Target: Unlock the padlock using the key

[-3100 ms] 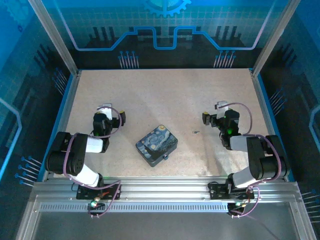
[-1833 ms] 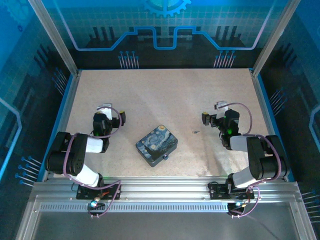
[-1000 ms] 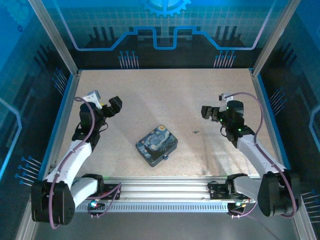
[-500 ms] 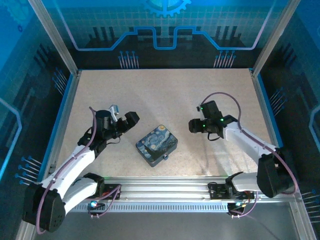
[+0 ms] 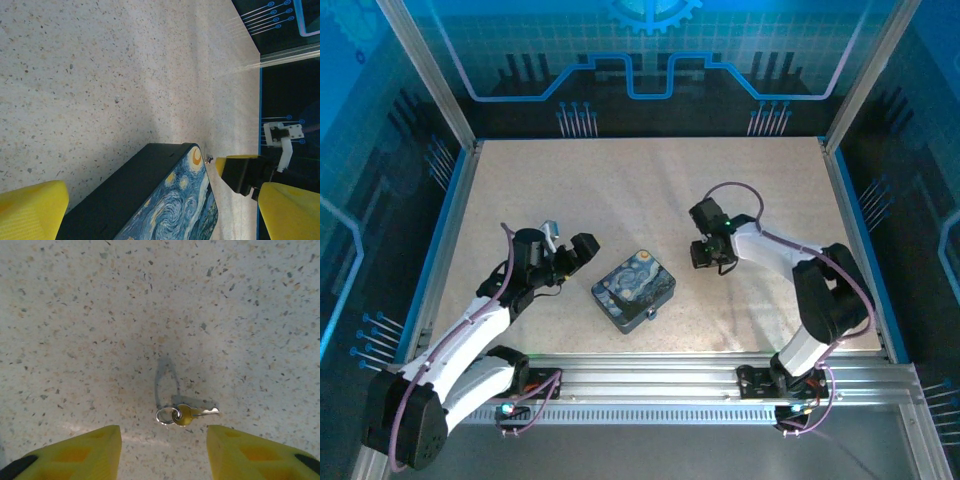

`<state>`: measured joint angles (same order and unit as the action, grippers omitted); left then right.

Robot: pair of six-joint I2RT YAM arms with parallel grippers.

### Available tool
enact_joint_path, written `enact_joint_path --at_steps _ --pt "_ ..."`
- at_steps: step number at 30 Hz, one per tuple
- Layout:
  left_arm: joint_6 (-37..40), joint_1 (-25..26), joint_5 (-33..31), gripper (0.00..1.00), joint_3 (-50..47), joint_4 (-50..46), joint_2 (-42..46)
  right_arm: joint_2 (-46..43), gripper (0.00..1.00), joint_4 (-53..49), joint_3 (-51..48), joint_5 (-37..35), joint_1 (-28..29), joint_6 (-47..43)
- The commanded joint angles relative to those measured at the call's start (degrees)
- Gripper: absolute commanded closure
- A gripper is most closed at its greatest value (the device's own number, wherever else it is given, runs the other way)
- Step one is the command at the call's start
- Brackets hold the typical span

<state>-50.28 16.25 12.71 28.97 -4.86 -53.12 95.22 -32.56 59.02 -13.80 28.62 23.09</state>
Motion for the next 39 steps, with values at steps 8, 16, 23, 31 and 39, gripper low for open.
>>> enact_joint_path --at_steps 8,16,23,31,39 --pt "-0.35 0.36 -0.60 0.01 -1.01 -1.27 0.78 5.24 0.57 -2.16 2.68 -2.54 1.60 1.49" --pt "-0.44 0.36 -0.67 0.01 -1.37 -0.97 0.57 7.21 0.60 -1.63 2.76 -3.24 1.79 1.33" --pt "-0.61 0.36 -0.50 0.01 -1.49 -0.77 0.30 8.71 0.65 -1.55 2.51 -3.38 1.88 1.50" --pt "-0.82 0.36 -0.39 0.01 -1.53 -0.92 0.29 8.31 0.77 -1.85 1.14 -4.86 1.86 1.55" --pt "-1.13 0.40 -0.25 0.01 -1.52 -1.11 0.64 5.81 0.86 -2.12 0.08 -5.79 1.85 1.86"
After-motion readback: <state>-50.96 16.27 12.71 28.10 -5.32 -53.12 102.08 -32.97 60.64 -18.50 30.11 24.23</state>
